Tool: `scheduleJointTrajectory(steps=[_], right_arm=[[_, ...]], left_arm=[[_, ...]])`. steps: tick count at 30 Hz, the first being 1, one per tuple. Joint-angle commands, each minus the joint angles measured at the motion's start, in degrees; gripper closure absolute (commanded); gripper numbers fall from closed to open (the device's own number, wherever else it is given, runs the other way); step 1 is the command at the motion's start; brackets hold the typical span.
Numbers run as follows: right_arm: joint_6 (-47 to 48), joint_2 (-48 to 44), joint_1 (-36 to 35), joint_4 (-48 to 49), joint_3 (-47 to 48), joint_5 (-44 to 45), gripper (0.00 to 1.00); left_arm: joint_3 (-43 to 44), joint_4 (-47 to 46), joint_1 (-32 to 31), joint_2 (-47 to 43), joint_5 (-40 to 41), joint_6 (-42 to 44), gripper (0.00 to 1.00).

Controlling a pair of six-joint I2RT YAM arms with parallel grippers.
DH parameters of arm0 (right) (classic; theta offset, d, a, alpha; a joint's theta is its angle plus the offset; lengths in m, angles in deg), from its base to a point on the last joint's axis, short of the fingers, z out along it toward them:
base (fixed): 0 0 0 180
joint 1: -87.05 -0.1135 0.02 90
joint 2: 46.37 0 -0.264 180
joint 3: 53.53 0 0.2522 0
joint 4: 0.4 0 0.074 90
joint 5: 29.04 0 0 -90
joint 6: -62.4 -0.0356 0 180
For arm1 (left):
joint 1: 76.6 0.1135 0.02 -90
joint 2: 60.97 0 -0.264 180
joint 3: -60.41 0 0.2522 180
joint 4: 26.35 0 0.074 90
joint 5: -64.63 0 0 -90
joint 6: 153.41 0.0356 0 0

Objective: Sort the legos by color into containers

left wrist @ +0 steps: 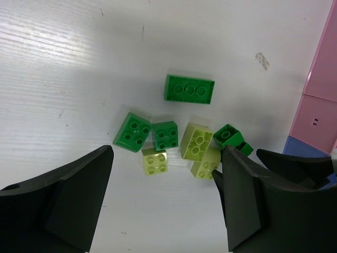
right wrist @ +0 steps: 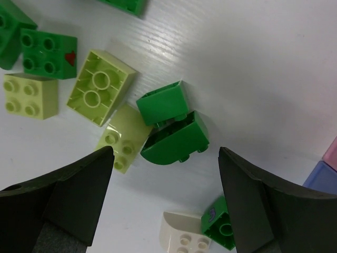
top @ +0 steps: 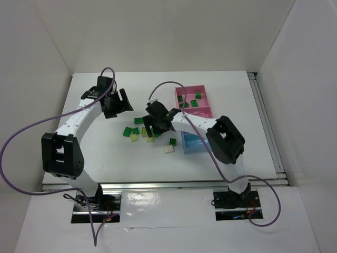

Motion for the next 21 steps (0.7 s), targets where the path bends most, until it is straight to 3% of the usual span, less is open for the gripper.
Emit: scheduleJointTrajectory(steps=[1, 8, 14, 20, 21], right_arm=[[-0.5, 0.3, 0.2, -1.9, 4.2, -0.8, 0.12], [3.3, 5.4, 0.2, -1.9, 7.9, 1.7, 0.17], [9.8, 10.7, 0.2, -2.6, 13.1, 5.9, 0.33], [10.4, 10.7, 0.2, -0.4, 13.3, 6.4, 0.48], [10.4, 10.7, 0.2, -0.4, 13.3, 7.0, 0.55]], left_arm=[[-0.3, 0.5, 0.4, -2.3, 0.7, 0.7, 0.13], [-0.9, 0.5, 0.4, -2.3, 0.7, 0.7, 0.13], [-0.9, 0.5, 0.4, -1.2, -1.1, 1.2, 0.13], [-0.9, 0.5, 0.4, -1.2, -1.1, 1.2, 0.13], [-0.9, 0.5, 0.4, -0.7, -1.1, 1.2, 0.13]])
